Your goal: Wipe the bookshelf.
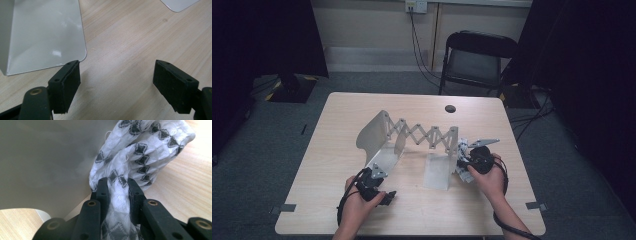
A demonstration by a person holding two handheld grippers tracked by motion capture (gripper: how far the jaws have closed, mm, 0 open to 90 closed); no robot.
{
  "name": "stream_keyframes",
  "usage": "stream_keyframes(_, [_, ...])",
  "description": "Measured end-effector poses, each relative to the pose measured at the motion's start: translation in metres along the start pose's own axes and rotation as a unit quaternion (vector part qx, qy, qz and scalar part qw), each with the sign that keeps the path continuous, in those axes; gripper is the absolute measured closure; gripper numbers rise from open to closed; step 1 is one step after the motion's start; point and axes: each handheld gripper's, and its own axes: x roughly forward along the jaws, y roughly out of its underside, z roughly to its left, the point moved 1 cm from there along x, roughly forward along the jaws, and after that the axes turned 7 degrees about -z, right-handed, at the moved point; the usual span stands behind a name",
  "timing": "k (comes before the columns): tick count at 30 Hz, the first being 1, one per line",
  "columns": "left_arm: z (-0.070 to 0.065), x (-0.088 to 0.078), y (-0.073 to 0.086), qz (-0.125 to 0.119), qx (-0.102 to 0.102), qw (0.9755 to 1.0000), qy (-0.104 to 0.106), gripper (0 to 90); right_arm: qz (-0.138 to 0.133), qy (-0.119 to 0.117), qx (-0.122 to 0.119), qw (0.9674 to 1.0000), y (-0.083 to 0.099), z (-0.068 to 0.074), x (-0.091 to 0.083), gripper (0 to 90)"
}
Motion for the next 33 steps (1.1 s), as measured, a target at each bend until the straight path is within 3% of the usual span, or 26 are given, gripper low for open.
stream_keyframes(11, [-0.001,0.000,-0.001,0.000,0.004,1.0000,0.001,22.0,0.017,0.005,-0.006,0.9998,0.015,0.000,0.011,74.8])
stream_keyframes(16, [-0.002,0.000,-0.004,-0.003,0.003,1.0000,0.003,22.0,0.013,0.001,0.010,0.9999,0.020,0.000,0.009,74.8])
stream_keyframes(18, [-0.003,0.000,-0.006,-0.003,0.006,1.0000,0.003,22.0,0.013,0.001,0.011,0.9999,0.022,0.003,0.005,74.8])
stream_keyframes(24, [-0.005,0.001,-0.012,-0.009,0.012,0.9998,0.009,22.0,0.008,-0.014,-0.019,0.9997,0.031,0.016,-0.018,74.8])
stream_keyframes(28, [-0.009,0.003,-0.016,-0.013,0.014,0.9997,0.017,22.0,0.001,-0.038,-0.020,0.9991,0.045,0.022,-0.038,74.4])
stream_keyframes(33, [-0.013,0.007,-0.019,-0.015,0.013,0.9995,0.023,22.0,0.008,-0.052,-0.039,0.9978,0.064,0.029,-0.055,74.5])
